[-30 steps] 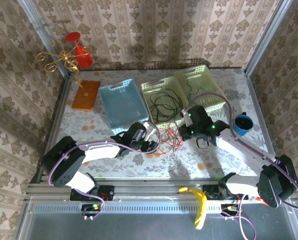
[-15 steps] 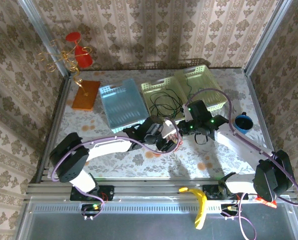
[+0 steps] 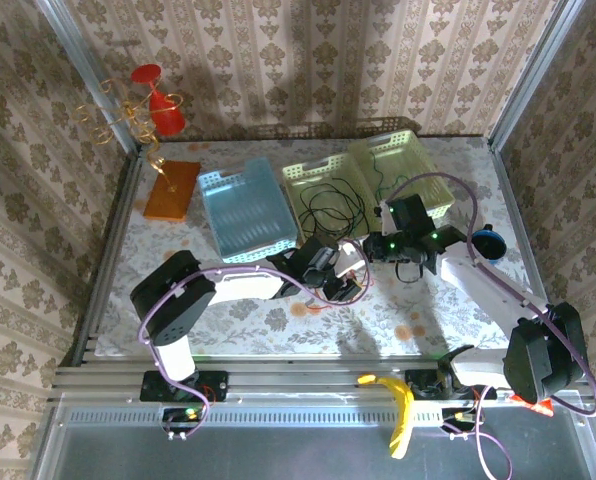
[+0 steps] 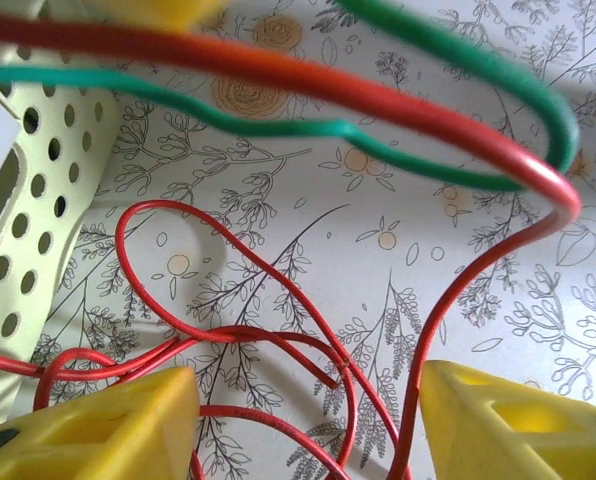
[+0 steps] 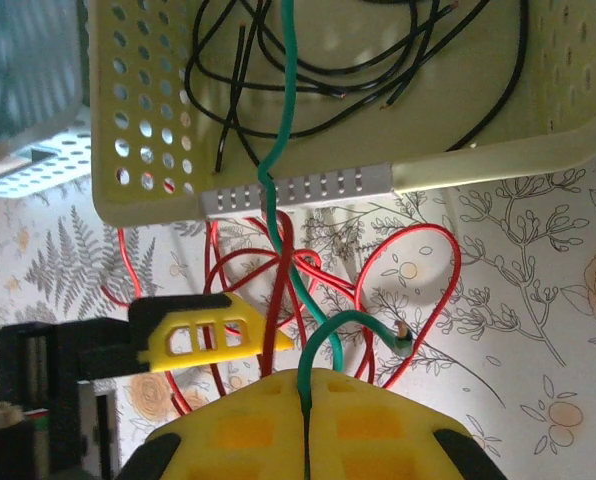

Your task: Untangle the cables

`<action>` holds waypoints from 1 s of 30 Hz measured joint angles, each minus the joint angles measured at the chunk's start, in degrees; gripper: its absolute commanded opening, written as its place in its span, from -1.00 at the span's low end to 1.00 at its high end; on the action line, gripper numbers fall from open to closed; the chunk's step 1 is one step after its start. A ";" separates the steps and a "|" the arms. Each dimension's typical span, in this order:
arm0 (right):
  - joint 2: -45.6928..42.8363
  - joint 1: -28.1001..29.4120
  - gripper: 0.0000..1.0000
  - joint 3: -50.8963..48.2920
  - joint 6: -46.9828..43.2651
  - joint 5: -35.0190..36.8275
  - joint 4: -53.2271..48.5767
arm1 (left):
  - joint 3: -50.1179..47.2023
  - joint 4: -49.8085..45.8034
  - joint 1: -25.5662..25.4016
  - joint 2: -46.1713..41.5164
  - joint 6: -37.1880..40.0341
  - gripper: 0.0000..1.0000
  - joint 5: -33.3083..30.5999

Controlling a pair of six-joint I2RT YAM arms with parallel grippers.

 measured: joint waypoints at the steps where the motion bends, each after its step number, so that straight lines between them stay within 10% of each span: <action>1: -0.04 -0.57 -0.82 0.00 0.46 -0.46 0.31 | -0.02 0.28 0.00 0.42 -0.09 0.02 -0.22; 18: -1.88 -5.22 -0.77 2.71 -0.39 -0.57 -6.32 | -5.73 7.10 4.70 2.93 -5.66 -0.97 -3.41; 30: 1.22 -1.29 -0.76 3.50 -5.88 -1.62 -12.79 | -5.95 7.32 4.85 1.49 -6.62 -1.00 -2.49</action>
